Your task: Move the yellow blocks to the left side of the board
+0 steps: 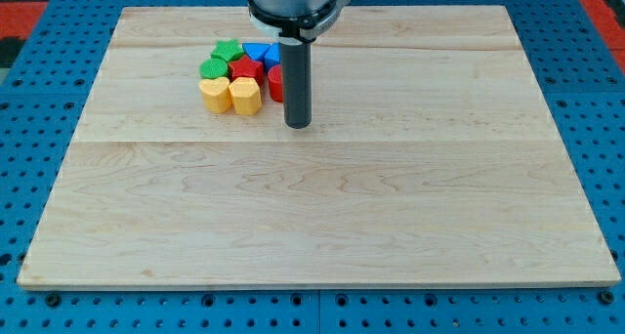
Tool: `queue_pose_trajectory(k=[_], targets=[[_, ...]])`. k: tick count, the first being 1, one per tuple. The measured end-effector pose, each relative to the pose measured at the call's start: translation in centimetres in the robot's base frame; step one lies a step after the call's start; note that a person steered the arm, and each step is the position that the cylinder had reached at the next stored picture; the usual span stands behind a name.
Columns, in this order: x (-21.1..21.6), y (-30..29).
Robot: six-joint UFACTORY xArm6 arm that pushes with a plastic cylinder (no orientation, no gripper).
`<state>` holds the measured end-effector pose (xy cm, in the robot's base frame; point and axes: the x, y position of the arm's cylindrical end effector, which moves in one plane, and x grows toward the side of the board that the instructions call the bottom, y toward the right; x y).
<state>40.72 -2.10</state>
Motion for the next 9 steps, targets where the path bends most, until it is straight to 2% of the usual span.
queue_pose_trajectory(k=[2, 7, 9], targets=[[-1.5, -0.7], [-6.7, -10.1], [-7.0, -15.5]])
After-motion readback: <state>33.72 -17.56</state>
